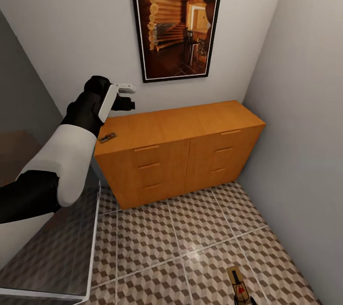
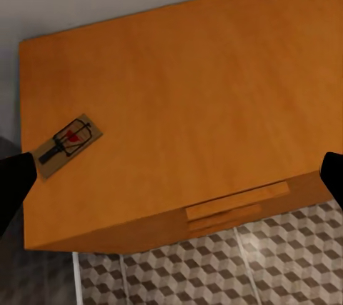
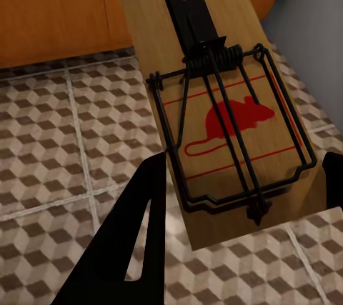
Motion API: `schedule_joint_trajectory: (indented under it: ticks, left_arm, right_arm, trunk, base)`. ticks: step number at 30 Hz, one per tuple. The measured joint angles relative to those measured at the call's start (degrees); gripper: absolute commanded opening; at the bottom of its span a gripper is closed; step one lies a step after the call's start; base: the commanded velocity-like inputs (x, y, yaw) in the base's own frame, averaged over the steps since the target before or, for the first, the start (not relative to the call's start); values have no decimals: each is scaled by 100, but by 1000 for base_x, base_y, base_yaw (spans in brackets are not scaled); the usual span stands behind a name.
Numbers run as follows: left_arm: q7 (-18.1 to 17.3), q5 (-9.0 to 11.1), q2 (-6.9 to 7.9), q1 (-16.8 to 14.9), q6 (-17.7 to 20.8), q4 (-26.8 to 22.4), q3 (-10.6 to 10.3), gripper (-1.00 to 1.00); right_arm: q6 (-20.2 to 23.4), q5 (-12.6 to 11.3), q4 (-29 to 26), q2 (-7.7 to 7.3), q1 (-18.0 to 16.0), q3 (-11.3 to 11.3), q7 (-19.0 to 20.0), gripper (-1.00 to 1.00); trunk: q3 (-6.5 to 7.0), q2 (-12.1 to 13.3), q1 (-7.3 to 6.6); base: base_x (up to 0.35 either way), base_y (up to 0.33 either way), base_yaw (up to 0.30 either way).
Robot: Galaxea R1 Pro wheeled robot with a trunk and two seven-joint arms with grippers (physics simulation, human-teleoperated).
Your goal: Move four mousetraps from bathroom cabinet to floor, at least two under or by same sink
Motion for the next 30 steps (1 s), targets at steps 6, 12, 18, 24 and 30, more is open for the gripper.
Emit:
schedule_joint_trajectory:
  ticks: [6,12,18,24,30]
  left_arm:
    - [0,0,-1,0,-1,1,0,100]
    - [-1,-1,6,1,0,-1,-2,100]
    - [-1,-1,17,1,1,-9,-6,100]
    - [0,1,14,0,1,21,-8,100]
    - [0,0,10,0,1,26,-9,100]
  right_arm:
    - [-3,0,0,0,0,2,0,-100]
    - [-9,9,0,3,0,3,0,-100]
    - [-10,7,1,1,0,2,-8,-100]
    - [-9,11,1,8,0,0,-9,-100]
    - [-9,15,1,9,0,0,-8,-100]
  trunk:
    - [12,0,0]
    - [23,1,1]
    - [24,1,1]
    - [24,0,-1]
    - [24,0,-1]
  base:
    - [111,168,-121]
    - [68,85,-68]
    - [4,4,-4]
    - [133,80,0]
    - [225,118,0]
